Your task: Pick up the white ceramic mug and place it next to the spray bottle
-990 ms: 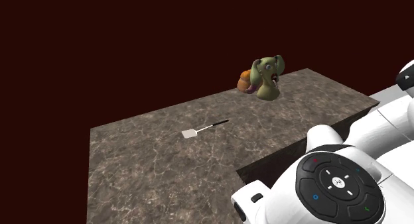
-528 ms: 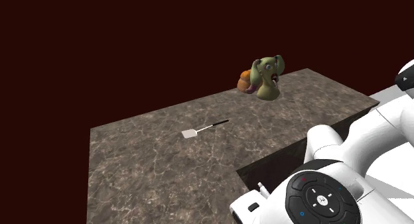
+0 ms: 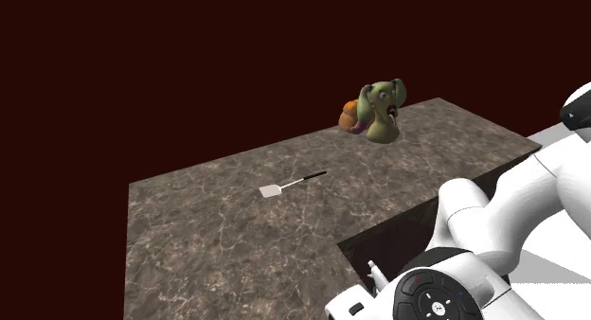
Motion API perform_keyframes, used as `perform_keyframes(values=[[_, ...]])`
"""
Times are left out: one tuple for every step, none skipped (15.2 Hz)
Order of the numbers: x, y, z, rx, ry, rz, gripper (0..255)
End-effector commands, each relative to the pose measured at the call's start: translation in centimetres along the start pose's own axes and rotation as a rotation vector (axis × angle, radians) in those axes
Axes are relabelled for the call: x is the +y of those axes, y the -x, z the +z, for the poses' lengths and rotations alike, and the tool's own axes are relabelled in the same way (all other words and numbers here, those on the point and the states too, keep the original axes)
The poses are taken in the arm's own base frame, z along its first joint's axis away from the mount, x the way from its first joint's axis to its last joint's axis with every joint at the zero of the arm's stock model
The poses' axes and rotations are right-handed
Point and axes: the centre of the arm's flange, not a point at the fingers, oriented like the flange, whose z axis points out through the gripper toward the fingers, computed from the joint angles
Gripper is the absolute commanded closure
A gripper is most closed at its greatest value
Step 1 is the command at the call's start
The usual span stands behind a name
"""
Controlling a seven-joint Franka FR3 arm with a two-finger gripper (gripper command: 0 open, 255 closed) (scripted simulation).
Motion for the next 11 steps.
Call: perform_keyframes(values=[[-0.1, 0.1, 1.0, 0.0, 0.0, 0.0, 255], [-0.1, 0.1, 1.5, 0.0, 0.0, 0.0, 255], [-0.1, 0.1, 2.1, 0.0, 0.0, 0.0, 255], [-0.1, 0.2, 2.6, 0.0, 0.0, 0.0, 255], [-0.1, 0.2, 3.1, 0.0, 0.0, 0.0, 255], [-0.1, 0.2, 3.6, 0.0, 0.0, 0.0, 255], [-0.1, 0.3, 4.5, 0.0, 0.0, 0.0, 255], [-0.1, 0.3, 4.5, 0.0, 0.0, 0.0, 255], [-0.1, 0.3, 4.5, 0.0, 0.0, 0.0, 255], [-0.1, 0.3, 4.5, 0.0, -0.001, 0.0, 255], [-0.1, 0.3, 4.5, 0.0, 0.0, 0.0, 255]])
